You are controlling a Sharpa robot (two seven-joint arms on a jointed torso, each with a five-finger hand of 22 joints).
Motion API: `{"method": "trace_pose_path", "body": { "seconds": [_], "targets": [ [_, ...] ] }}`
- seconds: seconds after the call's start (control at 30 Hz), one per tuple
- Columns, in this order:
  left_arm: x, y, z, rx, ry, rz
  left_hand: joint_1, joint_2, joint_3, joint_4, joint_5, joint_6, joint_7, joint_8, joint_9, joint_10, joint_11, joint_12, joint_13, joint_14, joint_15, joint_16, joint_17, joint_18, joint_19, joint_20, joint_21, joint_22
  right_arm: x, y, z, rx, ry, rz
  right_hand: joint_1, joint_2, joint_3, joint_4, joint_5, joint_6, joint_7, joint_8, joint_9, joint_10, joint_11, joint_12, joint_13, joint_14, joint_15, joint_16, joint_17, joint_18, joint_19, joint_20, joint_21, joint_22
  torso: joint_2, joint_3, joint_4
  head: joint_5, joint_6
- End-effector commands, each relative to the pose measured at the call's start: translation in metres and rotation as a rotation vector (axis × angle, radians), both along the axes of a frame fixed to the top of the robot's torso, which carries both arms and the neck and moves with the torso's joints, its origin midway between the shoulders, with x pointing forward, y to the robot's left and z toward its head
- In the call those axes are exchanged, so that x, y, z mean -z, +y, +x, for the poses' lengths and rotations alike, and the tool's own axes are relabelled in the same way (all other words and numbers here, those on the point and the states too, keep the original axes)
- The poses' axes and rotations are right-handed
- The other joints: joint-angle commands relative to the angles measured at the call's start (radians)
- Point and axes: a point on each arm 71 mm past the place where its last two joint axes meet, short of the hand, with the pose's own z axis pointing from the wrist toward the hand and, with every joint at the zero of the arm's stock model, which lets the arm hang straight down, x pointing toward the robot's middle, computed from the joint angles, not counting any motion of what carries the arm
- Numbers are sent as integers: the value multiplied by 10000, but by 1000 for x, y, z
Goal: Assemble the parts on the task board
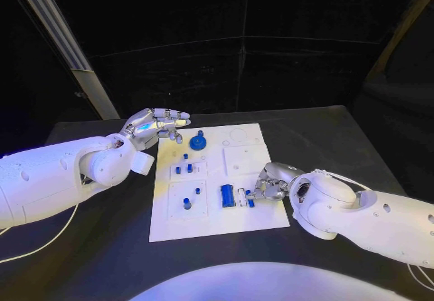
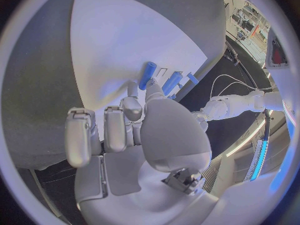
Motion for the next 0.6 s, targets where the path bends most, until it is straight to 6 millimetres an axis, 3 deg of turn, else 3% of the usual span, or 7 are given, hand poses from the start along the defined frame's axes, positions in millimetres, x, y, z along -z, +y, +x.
{"method": "trace_pose_path", "body": {
  "seconds": [0.03,0.23,0.53,0.6],
  "targets": [
    [-1,-1,0,113,16,-97,-24,82,-32,-13,53,-65,26,64,-9,-58,20,50,-9,-58,13,36,-6,145,-26,61,-64,-9,-1,1,-1,-259,-197,-328,144,19,-63,-76,116,-101,3,-16,23,-91,1,-80,-35,476,-7,-72,-26,-60,423,-39,-81,1860,-4,-1,4,-10,-12],
    [-1,-1,0,134,36,-95,-24,82,-32,-13,53,-65,26,64,-9,-58,20,50,-9,-58,13,36,-6,145,-26,61,-64,-9,-4,6,-2,-789,-536,-929,389,-87,-143,-262,1005,-282,72,-126,31,-300,51,-415,-230,415,32,-269,-239,-13,291,-9,-220,1708,-11,-6,7,-22,-22],
    [-1,-1,0,162,58,-94,-24,82,-32,-13,53,-65,26,64,-9,-58,20,50,-9,-58,13,36,-6,145,-26,61,-64,-9,-6,14,-3,-1270,-778,-1296,299,-220,-293,-205,1384,-409,139,-212,27,-427,112,-623,-360,385,85,-388,-350,12,219,41,-301,1626,-14,-9,8,-39,-20],
    [-1,-1,0,170,65,-93,-27,81,-34,-12,52,-78,32,67,-10,-71,23,56,-11,-64,15,39,-15,145,-28,63,-68,-14,-6,16,-4,-1311,-802,-1303,276,-218,-313,-158,1660,-420,142,-226,32,-435,114,-630,-364,386,90,-405,-360,15,211,52,-314,1616,-9,-7,13,-37,-14]
  ]
}}
